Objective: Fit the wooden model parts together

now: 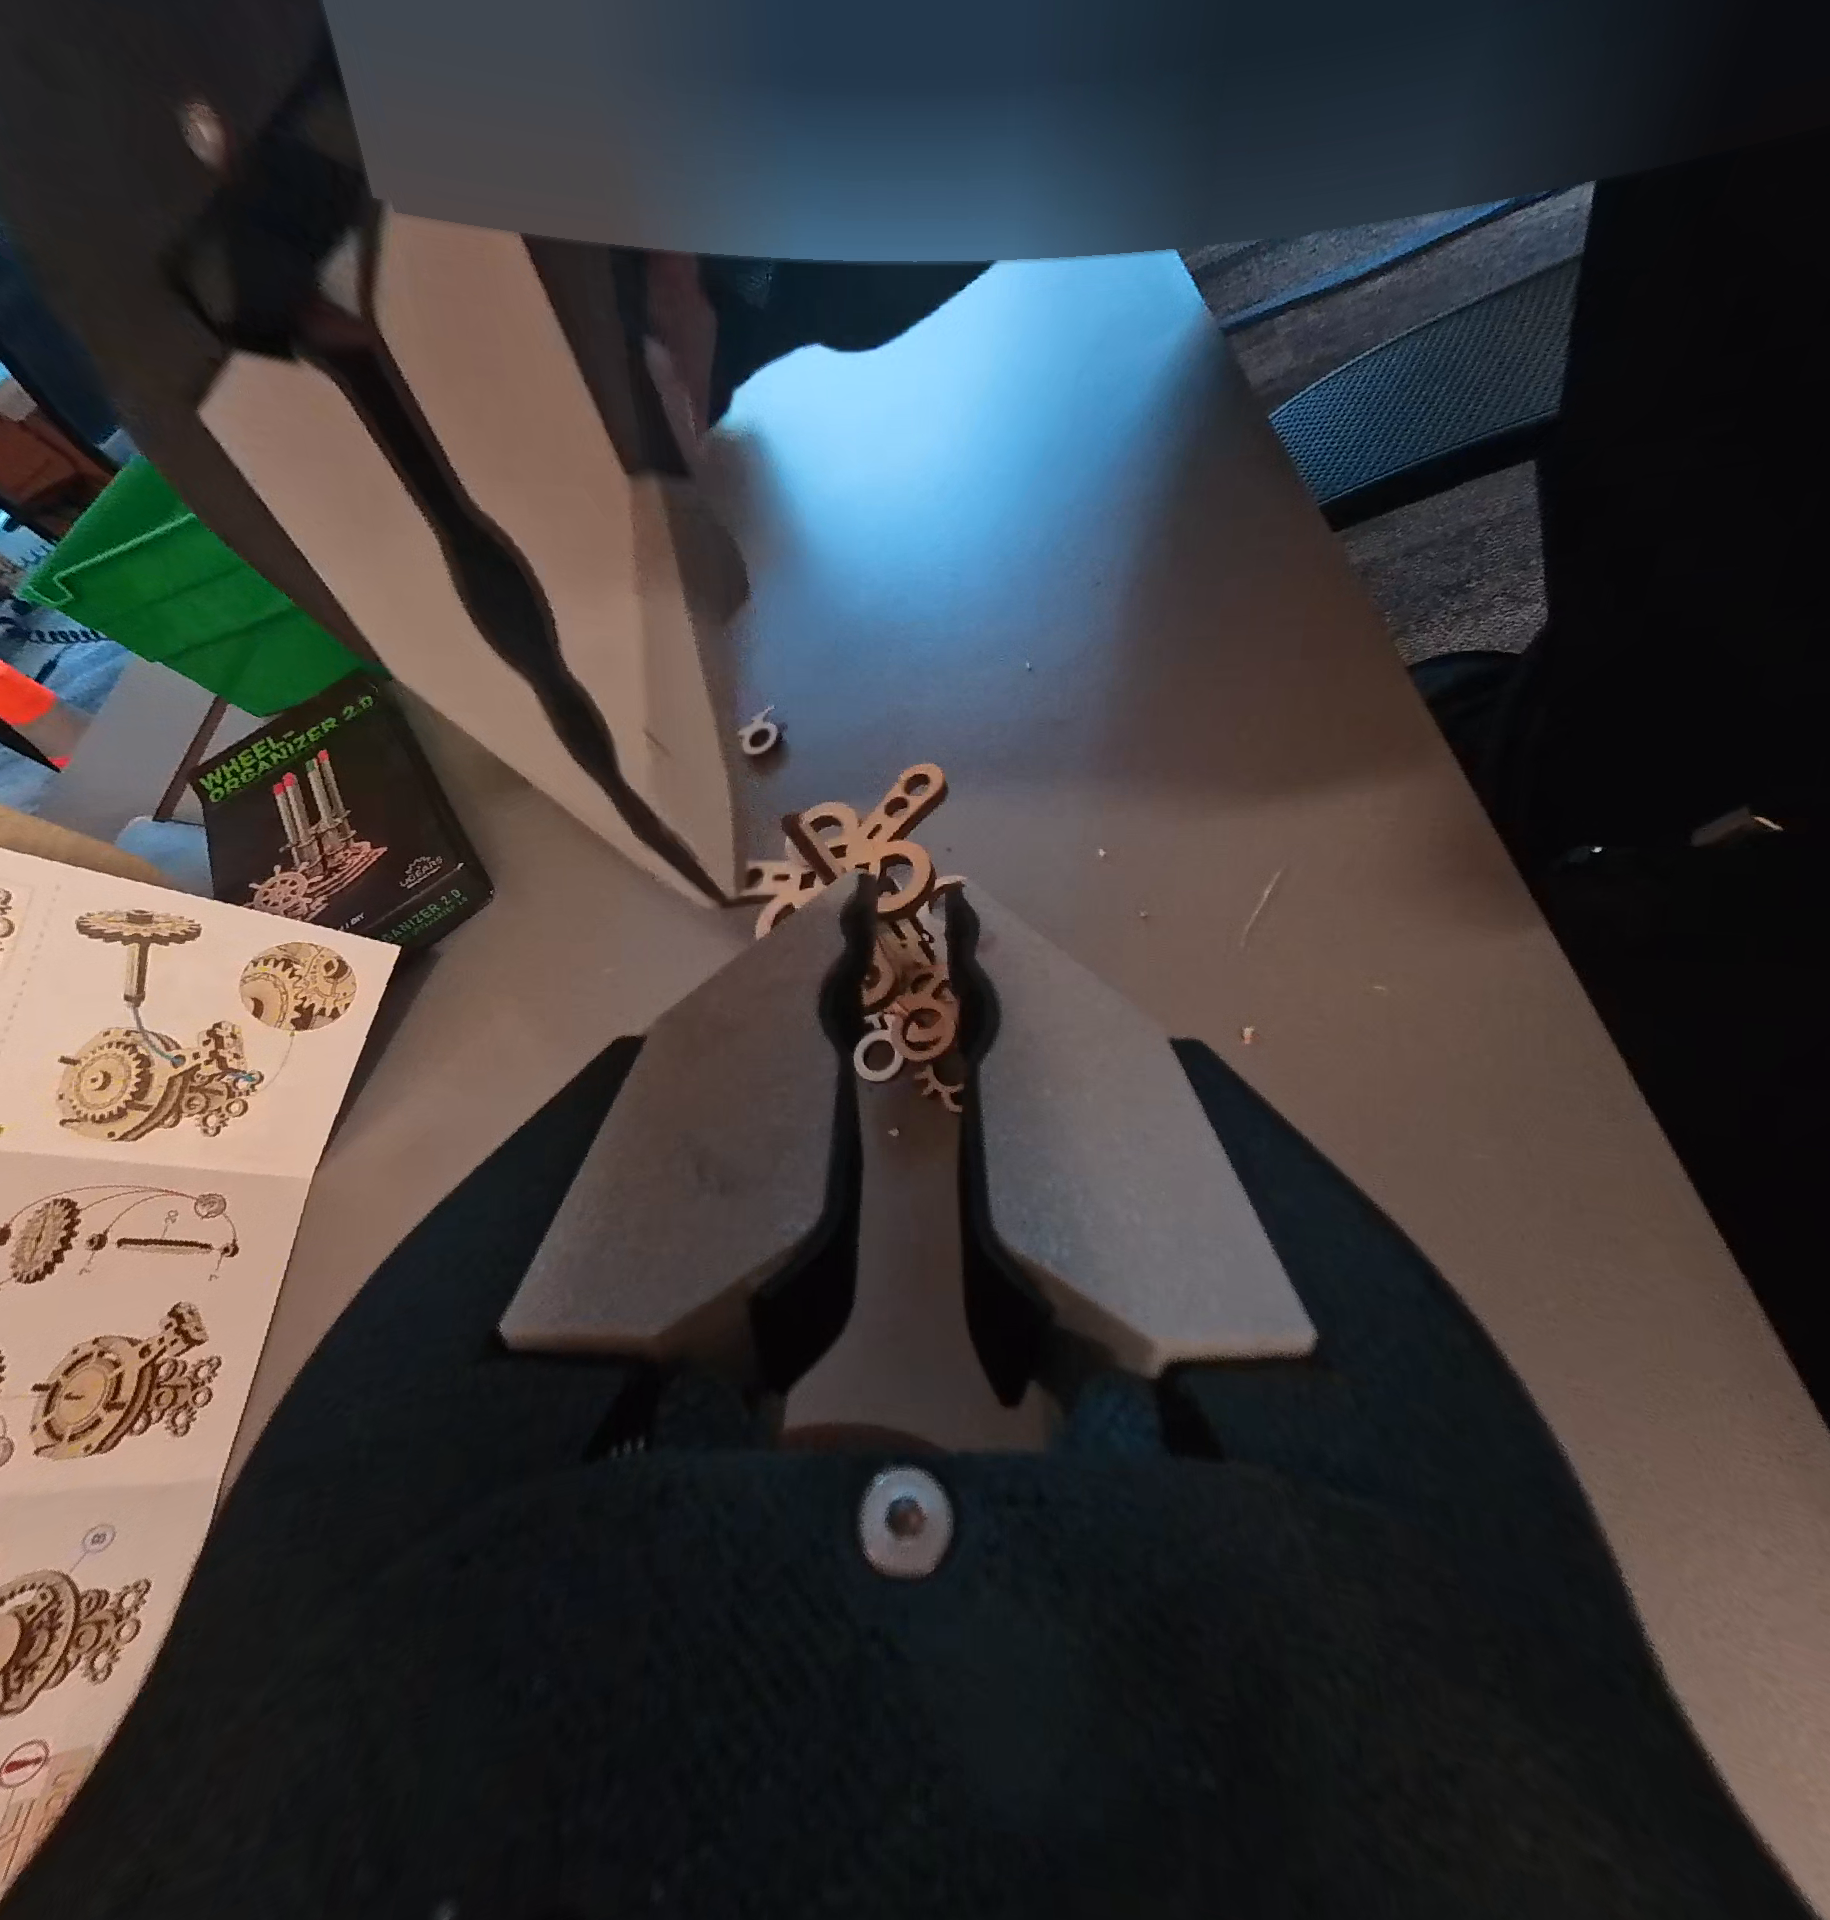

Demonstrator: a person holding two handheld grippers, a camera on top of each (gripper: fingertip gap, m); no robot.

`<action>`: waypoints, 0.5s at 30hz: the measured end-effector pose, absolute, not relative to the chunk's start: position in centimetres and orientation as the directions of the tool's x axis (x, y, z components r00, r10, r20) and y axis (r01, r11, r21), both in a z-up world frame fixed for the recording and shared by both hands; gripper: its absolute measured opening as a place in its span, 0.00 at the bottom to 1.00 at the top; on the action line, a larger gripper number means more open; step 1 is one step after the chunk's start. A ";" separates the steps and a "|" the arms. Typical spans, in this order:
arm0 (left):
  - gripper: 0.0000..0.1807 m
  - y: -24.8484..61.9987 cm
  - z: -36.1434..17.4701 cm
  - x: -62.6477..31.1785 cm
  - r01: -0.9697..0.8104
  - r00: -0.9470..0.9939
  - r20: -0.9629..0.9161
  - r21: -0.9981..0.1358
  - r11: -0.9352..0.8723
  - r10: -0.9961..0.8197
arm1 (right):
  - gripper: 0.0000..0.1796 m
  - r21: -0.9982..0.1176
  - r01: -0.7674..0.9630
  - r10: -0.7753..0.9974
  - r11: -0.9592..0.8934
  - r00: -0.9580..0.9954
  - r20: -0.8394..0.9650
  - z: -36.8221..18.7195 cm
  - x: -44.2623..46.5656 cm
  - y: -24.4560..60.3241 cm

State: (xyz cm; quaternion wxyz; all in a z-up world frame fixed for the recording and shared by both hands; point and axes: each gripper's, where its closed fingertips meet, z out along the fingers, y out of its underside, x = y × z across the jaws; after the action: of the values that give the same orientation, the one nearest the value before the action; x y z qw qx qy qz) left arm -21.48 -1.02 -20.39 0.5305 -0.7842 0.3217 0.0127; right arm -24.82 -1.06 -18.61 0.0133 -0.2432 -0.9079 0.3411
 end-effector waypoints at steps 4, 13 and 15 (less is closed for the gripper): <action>0.05 -1.0 -20.4 -21.5 -0.518 0.793 -0.362 -0.824 -0.230 -0.490 | 0.00 -0.630 0.432 0.461 0.646 -0.878 -0.129 -18.1 -25.1 -0.4; 0.04 -1.0 -20.4 -21.5 -0.515 0.793 -0.360 -0.827 -0.226 -0.492 | 0.00 -0.619 0.436 0.448 0.653 -0.882 -0.149 -18.6 -24.5 -0.4; 0.04 -1.0 -20.4 -21.5 -0.515 0.793 -0.360 -0.827 -0.226 -0.492 | 0.00 -0.630 0.426 0.448 0.649 -0.884 -0.136 -18.1 -24.7 -0.4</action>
State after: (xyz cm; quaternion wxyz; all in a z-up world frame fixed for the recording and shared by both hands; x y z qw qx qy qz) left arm -21.47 -1.03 -20.35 0.5324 -0.7829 0.3217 0.0110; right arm -24.66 -0.42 -18.09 0.0159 -0.2406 -0.9079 0.3428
